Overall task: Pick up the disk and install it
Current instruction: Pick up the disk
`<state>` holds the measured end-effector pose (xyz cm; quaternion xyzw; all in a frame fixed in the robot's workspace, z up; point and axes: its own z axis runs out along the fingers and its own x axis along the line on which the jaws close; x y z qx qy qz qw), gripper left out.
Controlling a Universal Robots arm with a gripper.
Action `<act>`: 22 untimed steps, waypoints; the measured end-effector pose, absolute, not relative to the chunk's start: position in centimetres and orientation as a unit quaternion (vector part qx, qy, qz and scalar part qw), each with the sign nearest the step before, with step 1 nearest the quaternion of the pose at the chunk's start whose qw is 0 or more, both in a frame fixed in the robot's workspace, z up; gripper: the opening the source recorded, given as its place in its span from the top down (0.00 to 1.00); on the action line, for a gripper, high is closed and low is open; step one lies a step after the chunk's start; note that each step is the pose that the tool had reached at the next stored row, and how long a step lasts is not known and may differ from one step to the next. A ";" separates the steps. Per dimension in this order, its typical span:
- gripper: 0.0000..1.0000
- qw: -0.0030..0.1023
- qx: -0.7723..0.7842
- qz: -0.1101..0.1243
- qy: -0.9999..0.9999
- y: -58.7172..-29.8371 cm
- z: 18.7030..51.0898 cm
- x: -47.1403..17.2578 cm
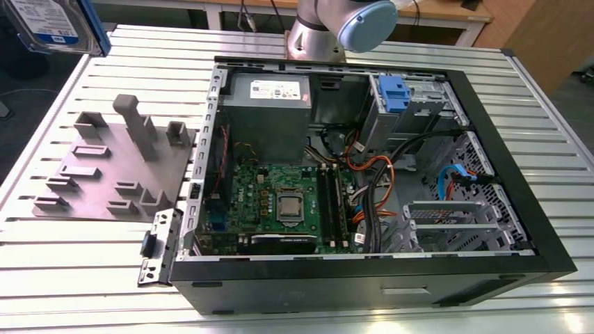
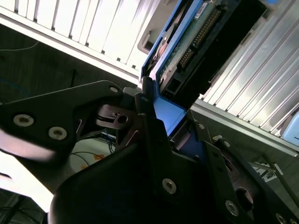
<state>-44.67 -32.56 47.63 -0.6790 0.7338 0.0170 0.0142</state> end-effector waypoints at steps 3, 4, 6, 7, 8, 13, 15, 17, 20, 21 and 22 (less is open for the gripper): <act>0.64 0.014 -0.679 0.017 0.734 -32.6 48.2 -44.7; 0.64 0.014 -0.679 0.017 0.734 -32.6 48.4 -44.7; 0.64 0.014 -0.679 0.017 0.734 -32.6 48.8 -44.7; 0.64 0.014 -0.679 0.017 0.734 -32.6 49.0 -44.7; 0.64 0.014 -0.679 0.017 0.734 -32.6 49.1 -44.7; 0.64 0.014 -0.679 0.017 0.734 -32.6 49.5 -44.7; 0.64 0.014 -0.679 0.017 0.734 -32.6 49.5 -44.7; 0.64 0.014 -0.679 0.017 0.734 -32.6 49.5 -44.7; 0.64 0.014 -0.679 0.017 0.734 -32.6 49.5 -44.5; 0.64 0.014 -0.679 0.017 0.734 -32.6 49.5 -44.4; 0.64 0.014 -0.679 0.017 0.734 -32.6 49.5 -44.3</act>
